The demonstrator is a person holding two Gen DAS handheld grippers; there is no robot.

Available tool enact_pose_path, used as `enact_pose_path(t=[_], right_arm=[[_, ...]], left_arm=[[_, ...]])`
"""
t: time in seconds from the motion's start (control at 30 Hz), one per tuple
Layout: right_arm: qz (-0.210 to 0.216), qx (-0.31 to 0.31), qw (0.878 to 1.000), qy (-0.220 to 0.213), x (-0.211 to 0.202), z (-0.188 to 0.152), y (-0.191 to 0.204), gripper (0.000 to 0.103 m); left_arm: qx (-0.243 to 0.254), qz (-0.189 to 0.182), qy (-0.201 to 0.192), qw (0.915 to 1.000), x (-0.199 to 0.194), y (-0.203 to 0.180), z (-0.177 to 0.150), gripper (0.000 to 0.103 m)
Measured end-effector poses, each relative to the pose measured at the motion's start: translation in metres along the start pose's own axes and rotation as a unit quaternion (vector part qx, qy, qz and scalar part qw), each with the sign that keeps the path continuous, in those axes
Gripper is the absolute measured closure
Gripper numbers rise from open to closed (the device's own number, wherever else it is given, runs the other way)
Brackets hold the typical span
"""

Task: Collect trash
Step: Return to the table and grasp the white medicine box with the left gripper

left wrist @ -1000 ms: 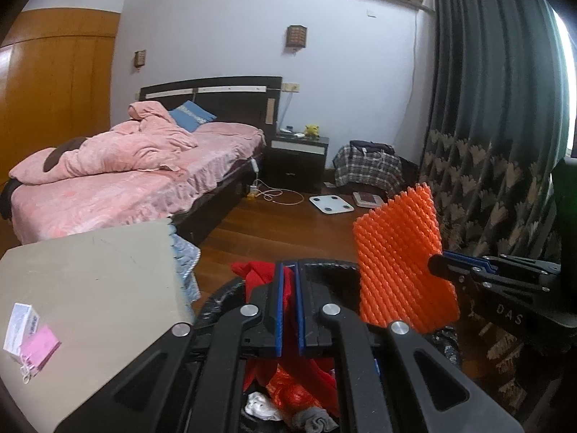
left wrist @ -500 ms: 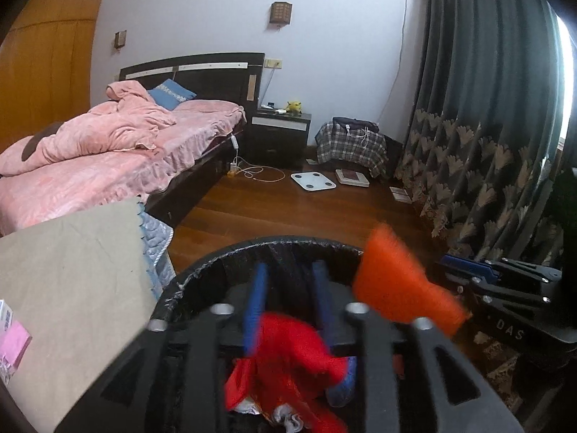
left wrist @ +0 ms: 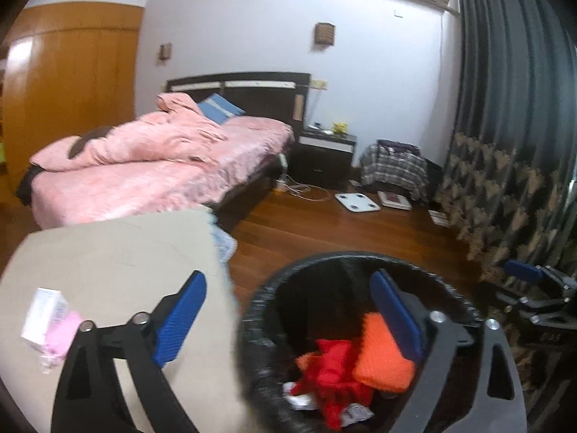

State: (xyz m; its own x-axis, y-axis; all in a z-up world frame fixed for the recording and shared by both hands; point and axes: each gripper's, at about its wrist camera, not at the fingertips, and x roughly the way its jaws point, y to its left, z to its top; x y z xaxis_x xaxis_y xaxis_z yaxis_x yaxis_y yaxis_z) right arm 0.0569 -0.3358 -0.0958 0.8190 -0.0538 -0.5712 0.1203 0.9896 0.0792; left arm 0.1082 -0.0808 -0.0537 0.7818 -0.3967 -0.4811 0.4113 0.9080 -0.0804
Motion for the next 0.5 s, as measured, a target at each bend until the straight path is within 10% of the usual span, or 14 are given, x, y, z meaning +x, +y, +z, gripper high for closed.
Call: enact_pose_path(t=[0.5], right_arm=[[0.085,-0.040,0.995,-0.013,0.030,0.024,0.106,0.005]], left_arm=[[-0.048,0.123,-0.005,0.9913,-0.053,0.116,-0.022,0.006]])
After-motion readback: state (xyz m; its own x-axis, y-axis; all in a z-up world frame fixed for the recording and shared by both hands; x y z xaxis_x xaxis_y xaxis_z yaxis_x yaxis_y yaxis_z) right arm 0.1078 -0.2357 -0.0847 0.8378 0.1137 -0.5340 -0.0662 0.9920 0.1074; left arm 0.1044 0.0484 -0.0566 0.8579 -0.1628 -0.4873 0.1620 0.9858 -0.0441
